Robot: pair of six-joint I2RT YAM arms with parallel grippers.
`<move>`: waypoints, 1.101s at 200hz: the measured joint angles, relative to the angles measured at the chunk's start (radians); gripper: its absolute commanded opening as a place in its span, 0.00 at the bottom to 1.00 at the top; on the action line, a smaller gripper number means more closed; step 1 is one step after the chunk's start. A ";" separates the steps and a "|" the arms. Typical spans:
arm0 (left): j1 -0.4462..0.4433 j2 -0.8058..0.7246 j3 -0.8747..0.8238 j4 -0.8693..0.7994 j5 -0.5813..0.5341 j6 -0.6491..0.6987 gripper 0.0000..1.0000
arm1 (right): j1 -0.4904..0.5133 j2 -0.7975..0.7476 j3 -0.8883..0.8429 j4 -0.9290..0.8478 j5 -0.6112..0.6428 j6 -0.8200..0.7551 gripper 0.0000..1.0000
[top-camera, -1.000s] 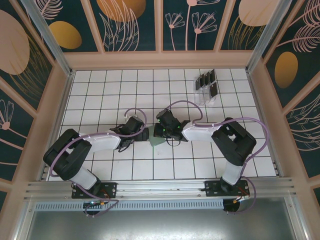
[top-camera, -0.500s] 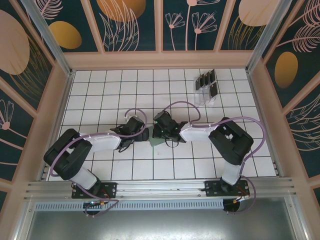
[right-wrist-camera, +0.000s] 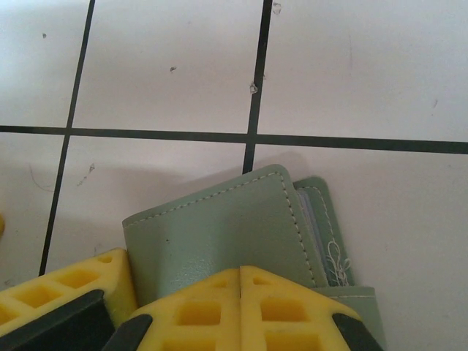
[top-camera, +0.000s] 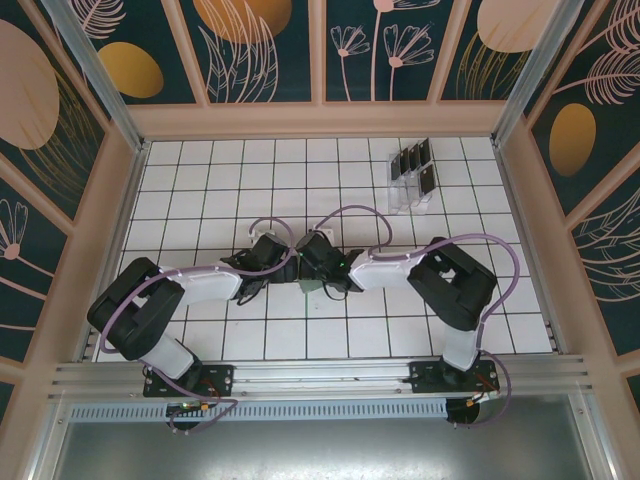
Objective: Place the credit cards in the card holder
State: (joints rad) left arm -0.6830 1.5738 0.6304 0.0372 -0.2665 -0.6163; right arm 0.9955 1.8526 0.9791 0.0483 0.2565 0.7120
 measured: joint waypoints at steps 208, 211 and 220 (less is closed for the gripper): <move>-0.003 0.004 -0.002 0.005 -0.007 0.008 0.98 | 0.017 -0.019 -0.135 0.214 0.008 0.056 0.00; -0.003 0.004 -0.002 0.005 -0.008 0.008 0.98 | 0.017 -0.020 -0.135 0.214 0.008 0.056 0.00; -0.003 0.004 -0.002 0.005 -0.008 0.008 0.99 | 0.015 -0.029 -0.130 0.207 0.006 0.056 0.06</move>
State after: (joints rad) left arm -0.6865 1.5776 0.6281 0.0425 -0.2741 -0.6086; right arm 1.0107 1.8240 0.8486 0.2554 0.2626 0.7677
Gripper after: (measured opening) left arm 0.985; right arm 0.044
